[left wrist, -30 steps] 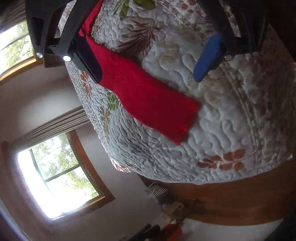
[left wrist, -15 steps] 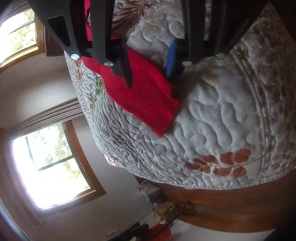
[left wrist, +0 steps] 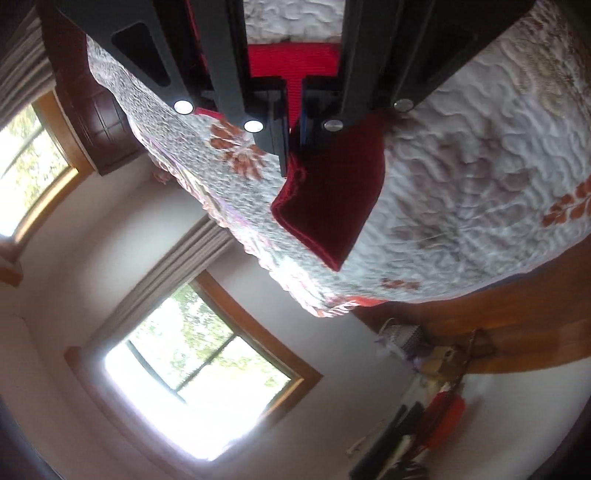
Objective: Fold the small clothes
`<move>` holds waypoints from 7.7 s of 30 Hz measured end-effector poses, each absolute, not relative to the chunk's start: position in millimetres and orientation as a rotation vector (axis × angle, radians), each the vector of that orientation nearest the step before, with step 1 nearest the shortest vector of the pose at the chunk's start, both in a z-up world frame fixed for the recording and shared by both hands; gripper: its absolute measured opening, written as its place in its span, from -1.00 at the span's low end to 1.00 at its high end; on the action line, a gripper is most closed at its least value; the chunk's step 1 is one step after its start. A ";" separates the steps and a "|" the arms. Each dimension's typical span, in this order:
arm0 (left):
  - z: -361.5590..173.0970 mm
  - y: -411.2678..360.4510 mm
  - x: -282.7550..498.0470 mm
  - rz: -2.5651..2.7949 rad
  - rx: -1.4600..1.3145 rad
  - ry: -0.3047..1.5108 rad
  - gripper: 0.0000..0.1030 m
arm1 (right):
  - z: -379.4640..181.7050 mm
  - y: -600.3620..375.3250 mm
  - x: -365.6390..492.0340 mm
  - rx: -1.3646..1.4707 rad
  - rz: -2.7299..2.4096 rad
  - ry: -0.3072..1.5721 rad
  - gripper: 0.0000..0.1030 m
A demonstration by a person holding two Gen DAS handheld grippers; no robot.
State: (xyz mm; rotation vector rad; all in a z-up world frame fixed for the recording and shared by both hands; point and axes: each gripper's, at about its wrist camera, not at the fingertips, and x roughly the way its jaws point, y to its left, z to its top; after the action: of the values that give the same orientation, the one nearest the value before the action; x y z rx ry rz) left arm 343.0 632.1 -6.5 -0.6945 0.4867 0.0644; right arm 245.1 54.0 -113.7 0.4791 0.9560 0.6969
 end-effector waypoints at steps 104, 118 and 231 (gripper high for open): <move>-108.3 387.5 206.6 -0.312 -0.601 0.721 0.57 | -154.0 -183.2 544.4 0.751 0.419 1.127 -0.82; -120.9 381.9 211.2 -0.306 -0.590 0.759 0.58 | -139.6 -202.1 553.0 0.741 0.396 1.018 -0.96; -140.9 429.1 63.6 -0.784 -0.923 0.744 -0.88 | -163.8 -201.9 112.0 0.834 0.893 0.885 -0.89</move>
State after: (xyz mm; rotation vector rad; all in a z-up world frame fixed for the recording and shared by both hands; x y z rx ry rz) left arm 63.6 429.1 -140.9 -0.9229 0.7444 -0.7841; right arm 112.0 -201.9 -163.8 0.8335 0.8850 0.8928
